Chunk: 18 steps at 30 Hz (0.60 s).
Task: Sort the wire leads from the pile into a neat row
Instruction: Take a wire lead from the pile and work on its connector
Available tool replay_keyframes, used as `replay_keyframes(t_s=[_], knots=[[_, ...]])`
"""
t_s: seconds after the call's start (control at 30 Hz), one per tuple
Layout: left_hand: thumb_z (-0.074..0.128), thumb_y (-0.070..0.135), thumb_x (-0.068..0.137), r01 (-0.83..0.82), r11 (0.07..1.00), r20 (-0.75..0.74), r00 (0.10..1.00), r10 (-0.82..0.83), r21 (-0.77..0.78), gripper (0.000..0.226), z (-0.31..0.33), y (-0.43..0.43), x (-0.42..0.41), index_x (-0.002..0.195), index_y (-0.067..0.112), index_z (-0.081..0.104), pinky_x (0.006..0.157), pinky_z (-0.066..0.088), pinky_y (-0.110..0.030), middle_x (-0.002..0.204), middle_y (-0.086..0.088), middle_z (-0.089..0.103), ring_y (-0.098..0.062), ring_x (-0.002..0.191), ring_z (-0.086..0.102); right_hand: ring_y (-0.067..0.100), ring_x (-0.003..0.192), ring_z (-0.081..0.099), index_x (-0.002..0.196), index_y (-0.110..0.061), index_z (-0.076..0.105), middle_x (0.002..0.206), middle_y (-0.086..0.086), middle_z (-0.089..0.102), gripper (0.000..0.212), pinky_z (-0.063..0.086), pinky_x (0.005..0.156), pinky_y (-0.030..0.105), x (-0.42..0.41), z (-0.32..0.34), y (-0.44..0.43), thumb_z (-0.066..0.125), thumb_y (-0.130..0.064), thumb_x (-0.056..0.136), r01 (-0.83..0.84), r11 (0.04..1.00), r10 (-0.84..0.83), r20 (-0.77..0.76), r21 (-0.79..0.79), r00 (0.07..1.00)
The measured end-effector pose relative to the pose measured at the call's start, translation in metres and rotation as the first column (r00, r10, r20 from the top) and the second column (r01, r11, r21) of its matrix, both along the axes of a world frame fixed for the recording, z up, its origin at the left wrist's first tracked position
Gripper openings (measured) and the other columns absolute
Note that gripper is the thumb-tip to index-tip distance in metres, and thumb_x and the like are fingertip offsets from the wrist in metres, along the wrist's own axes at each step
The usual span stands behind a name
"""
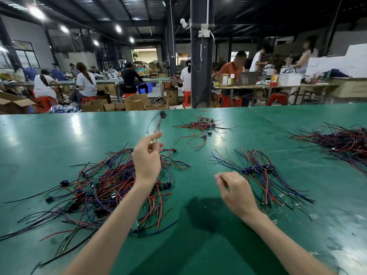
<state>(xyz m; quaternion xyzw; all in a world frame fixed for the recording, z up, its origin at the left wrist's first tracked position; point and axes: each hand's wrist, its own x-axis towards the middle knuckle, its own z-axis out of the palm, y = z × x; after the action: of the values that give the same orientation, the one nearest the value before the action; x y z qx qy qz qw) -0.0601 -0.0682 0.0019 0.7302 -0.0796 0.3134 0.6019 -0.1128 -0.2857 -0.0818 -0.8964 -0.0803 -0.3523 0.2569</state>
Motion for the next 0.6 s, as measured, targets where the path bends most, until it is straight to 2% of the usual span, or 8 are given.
replay_keyframes(t_s=[0.03,0.1,0.17,0.23,0.37,0.47,0.53,0.6], knots=[[0.050,-0.004,0.093,0.060,0.998,0.006,0.998,-0.060,-0.004,0.031,-0.009,-0.008,-0.012,0.111,0.017,0.064,0.070,0.052,-0.013,0.096,-0.002,0.068,0.002,0.074,0.064,0.022,0.069,0.059,0.086,-0.011,0.072,0.071,0.001,0.067,0.017,0.046,0.069,0.034,-0.002,0.002,0.004,0.059,-0.020,0.093,-0.078,0.985,0.090,-0.068,0.154,0.994],[0.050,-0.010,0.091,0.172,0.984,0.020,0.985,-0.173,0.037,0.034,-0.027,-0.025,-0.032,0.107,0.015,0.066,0.069,0.054,-0.017,0.098,-0.003,0.067,-0.003,0.076,0.066,0.017,0.064,0.058,0.092,-0.017,0.073,0.072,0.002,0.069,0.025,0.045,0.062,0.028,-0.006,0.005,0.009,0.051,-0.029,0.097,-0.166,0.858,0.297,-0.204,0.487,0.933],[0.048,-0.014,0.089,0.269,0.955,0.020,0.962,-0.273,0.126,0.035,-0.044,-0.041,-0.047,0.105,0.010,0.068,0.068,0.056,-0.022,0.103,-0.002,0.064,-0.006,0.077,0.067,0.016,0.061,0.057,0.100,-0.017,0.070,0.076,0.006,0.071,0.033,0.041,0.056,0.025,-0.007,0.008,0.011,0.044,-0.036,0.099,-0.142,0.684,0.452,-0.263,0.715,0.852],[0.047,-0.017,0.087,0.340,0.915,0.011,0.937,-0.350,0.220,0.037,-0.056,-0.052,-0.060,0.103,0.008,0.070,0.064,0.057,-0.023,0.101,0.005,0.063,-0.006,0.075,0.066,0.017,0.061,0.056,0.105,-0.010,0.066,0.077,0.010,0.071,0.046,0.039,0.055,0.026,-0.006,0.011,0.010,0.035,-0.043,0.099,-0.069,0.500,0.528,-0.240,0.863,0.815],[0.046,-0.017,0.077,0.430,0.818,-0.006,0.886,-0.463,0.381,0.040,-0.071,-0.058,-0.071,0.096,0.006,0.073,0.063,0.055,-0.021,0.097,0.010,0.063,-0.010,0.068,0.065,0.016,0.059,0.054,0.102,-0.004,0.063,0.075,0.009,0.067,0.047,0.039,0.056,0.027,-0.005,0.019,-0.005,0.037,-0.043,0.099,0.042,0.153,0.581,-0.124,0.987,0.804],[0.046,-0.014,0.071,0.473,0.749,-0.057,0.860,-0.507,0.465,0.037,-0.075,-0.057,-0.073,0.088,0.006,0.073,0.066,0.050,-0.017,0.089,0.002,0.067,-0.015,0.066,0.067,0.011,0.052,0.056,0.100,-0.003,0.064,0.071,0.007,0.068,0.027,0.045,0.050,0.021,-0.007,0.023,-0.013,0.046,-0.024,0.097,0.077,0.060,0.600,-0.097,0.995,0.794],[0.049,-0.010,0.073,0.576,0.731,-0.190,0.815,-0.547,0.366,0.031,-0.076,-0.057,-0.075,0.076,0.012,0.071,0.069,0.055,-0.024,0.080,-0.005,0.070,-0.017,0.066,0.069,0.010,0.052,0.057,0.103,-0.003,0.063,0.070,0.006,0.069,0.018,0.047,0.048,0.018,-0.008,0.025,-0.013,0.048,-0.006,0.093,0.087,0.025,0.616,-0.084,0.996,0.784],[0.049,-0.004,0.076,0.669,0.731,-0.318,0.728,-0.607,0.135,0.026,-0.076,-0.058,-0.074,0.070,0.017,0.064,0.073,0.058,-0.035,0.076,-0.012,0.071,-0.021,0.067,0.068,0.010,0.053,0.059,0.104,-0.005,0.063,0.072,0.007,0.070,0.021,0.049,0.049,0.019,-0.008,0.025,-0.012,0.048,0.002,0.091,0.085,-0.016,0.638,-0.055,0.996,0.768]])
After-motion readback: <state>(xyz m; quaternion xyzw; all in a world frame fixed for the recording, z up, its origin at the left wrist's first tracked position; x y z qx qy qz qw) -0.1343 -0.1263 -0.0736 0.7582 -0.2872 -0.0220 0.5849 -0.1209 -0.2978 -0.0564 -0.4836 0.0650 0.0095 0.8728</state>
